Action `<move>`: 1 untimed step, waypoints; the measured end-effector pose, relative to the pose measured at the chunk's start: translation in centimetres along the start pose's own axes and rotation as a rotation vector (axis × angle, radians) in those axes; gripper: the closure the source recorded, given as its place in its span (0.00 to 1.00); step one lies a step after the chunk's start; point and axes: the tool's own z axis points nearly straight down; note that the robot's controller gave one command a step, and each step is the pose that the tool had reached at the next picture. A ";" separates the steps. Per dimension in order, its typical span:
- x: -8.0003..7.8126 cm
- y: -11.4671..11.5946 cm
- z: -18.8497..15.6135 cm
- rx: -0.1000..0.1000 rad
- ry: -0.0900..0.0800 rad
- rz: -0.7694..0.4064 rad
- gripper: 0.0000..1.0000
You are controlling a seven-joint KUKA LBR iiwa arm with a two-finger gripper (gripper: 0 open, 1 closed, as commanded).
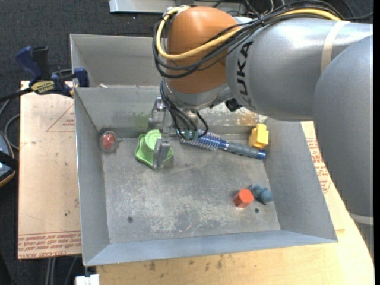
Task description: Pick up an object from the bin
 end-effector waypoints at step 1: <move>-1.5 -5.9 7.7 -0.003 -0.031 -0.258 0.00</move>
Offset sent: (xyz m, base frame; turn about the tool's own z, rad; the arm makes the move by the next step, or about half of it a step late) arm 0.0107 -0.0826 -0.1161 -0.3133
